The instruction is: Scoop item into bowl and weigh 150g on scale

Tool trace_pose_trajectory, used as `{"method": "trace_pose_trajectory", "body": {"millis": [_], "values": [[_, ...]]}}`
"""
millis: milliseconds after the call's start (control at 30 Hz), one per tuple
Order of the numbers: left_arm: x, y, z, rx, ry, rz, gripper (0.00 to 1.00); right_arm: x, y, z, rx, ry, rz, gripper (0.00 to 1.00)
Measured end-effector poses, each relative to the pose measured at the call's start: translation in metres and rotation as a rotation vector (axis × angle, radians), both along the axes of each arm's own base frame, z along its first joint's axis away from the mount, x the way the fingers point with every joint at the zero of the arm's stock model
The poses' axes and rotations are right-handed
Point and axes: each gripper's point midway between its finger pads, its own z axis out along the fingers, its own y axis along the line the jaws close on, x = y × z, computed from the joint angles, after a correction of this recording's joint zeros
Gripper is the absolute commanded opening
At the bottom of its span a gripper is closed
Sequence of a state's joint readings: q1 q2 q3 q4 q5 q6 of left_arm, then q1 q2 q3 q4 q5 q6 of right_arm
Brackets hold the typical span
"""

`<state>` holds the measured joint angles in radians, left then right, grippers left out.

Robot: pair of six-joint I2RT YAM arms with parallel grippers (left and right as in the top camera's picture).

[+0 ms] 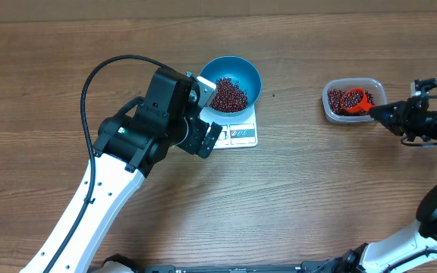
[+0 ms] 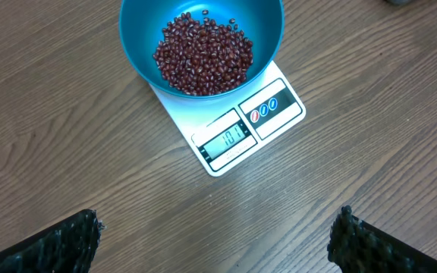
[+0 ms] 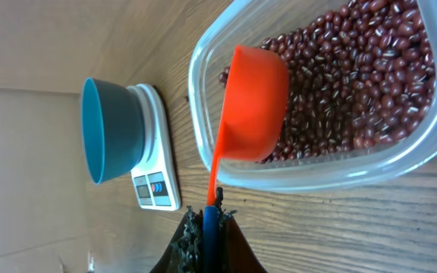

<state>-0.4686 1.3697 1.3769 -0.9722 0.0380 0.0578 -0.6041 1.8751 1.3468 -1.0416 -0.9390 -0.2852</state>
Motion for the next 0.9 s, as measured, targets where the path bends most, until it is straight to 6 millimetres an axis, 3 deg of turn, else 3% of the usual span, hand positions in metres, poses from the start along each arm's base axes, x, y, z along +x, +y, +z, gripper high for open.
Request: {"method": "trace_pose_trajectory", "body": {"millis": [300,900], "values": [[0.000,0.000,0.000,0.000,0.000,0.000,1.00,-0.007,0.002,0.017,0.086,-0.081,0.020,0.04],[0.000,0.000,0.000,0.000,0.000,0.000,1.00,-0.002,0.018,0.056,0.265,-0.246,0.039,0.04]]}}
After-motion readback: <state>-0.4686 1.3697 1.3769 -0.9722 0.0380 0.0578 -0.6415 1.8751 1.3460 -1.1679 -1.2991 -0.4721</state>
